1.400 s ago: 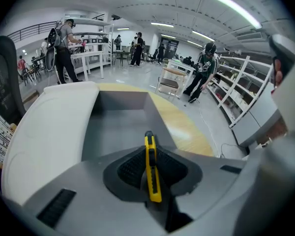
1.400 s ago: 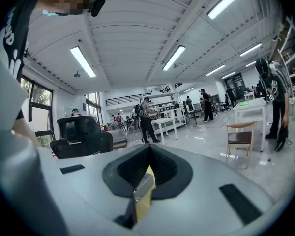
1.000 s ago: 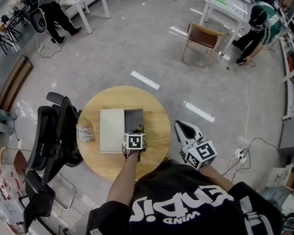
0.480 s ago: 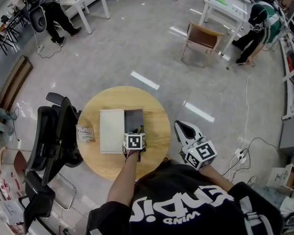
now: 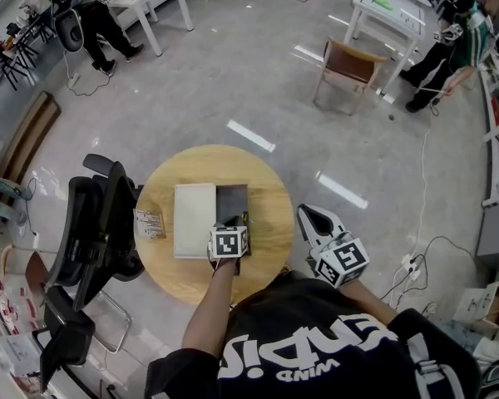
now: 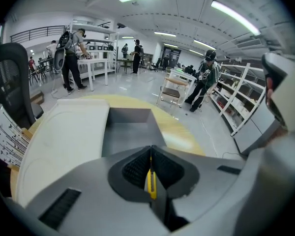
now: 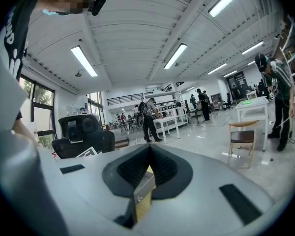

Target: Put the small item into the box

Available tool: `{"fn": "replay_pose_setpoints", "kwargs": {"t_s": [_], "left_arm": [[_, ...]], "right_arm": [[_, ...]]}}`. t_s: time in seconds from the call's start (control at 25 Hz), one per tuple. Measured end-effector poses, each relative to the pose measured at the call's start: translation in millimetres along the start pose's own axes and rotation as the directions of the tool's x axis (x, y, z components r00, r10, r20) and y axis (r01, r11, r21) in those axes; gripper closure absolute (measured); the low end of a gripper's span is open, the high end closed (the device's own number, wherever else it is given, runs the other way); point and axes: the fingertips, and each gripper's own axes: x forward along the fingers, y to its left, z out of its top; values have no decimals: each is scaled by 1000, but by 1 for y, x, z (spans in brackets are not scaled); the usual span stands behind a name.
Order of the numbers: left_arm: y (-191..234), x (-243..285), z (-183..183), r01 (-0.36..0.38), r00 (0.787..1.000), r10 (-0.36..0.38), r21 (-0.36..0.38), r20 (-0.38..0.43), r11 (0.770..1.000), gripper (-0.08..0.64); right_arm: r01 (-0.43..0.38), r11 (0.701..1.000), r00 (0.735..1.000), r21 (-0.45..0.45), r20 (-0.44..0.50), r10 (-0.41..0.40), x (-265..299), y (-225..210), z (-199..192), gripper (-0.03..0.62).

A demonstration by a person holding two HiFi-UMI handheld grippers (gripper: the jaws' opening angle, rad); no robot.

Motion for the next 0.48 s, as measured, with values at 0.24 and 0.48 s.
{"fn": "replay_pose_setpoints", "kwargs": {"t_s": [0.24,0.48], "left_arm": [[-8,-44,30,35,992,-39,35,119,999,548],[-19,-110,67,53,959,-75,88,272,995,549]], "right_arm": [[-14,1000,1000,-2,-2,14,4,6,-1,592],[-32,999,999,-2,-4,32,6,10,-1,592]]}}
